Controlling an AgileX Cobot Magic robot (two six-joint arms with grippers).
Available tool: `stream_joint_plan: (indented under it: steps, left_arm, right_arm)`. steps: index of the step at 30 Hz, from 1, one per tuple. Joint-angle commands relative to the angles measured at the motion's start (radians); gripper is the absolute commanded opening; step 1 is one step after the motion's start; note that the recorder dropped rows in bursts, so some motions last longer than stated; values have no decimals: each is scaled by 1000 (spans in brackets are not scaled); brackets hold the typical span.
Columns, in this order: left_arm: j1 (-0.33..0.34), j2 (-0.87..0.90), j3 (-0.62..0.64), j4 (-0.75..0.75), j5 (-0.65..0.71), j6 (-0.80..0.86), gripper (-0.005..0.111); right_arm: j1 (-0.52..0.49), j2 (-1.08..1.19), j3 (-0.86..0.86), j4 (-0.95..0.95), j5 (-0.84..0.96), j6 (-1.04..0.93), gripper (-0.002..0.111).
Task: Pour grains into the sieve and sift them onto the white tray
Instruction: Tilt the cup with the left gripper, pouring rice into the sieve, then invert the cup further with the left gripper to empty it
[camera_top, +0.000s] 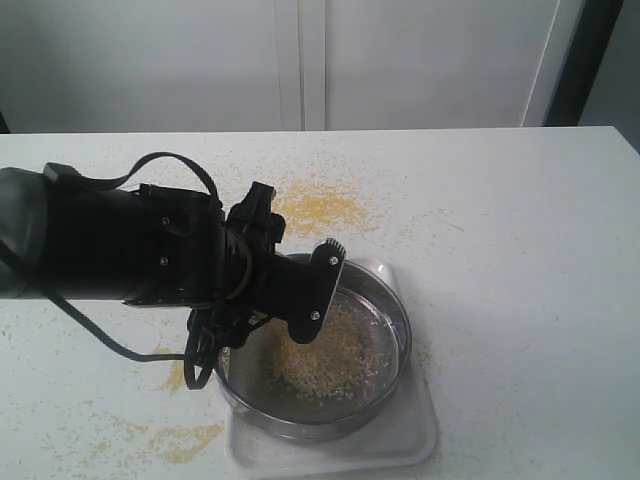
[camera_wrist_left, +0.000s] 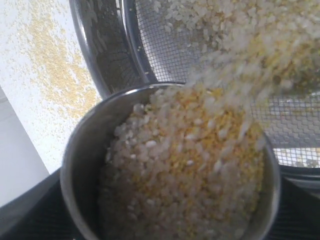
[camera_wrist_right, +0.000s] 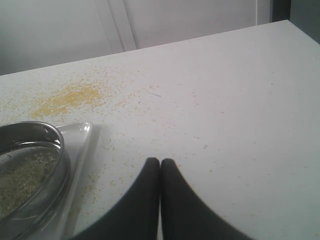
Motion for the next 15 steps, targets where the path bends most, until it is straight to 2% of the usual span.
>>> stream_joint_plan:
  steps: [1,7,15]
  left_arm:
    - [-5,-8,-6,45,10,-1,0]
    - [-5,-8,-6,92,8,7,0]
    - [-24,-2,-6,109,6,104,0]
  right_arm:
    - [4,-7,7,0,-9,3,0]
    - [4,-7,7,0,-9,3,0]
    - [4,-7,7,0,-9,3,0]
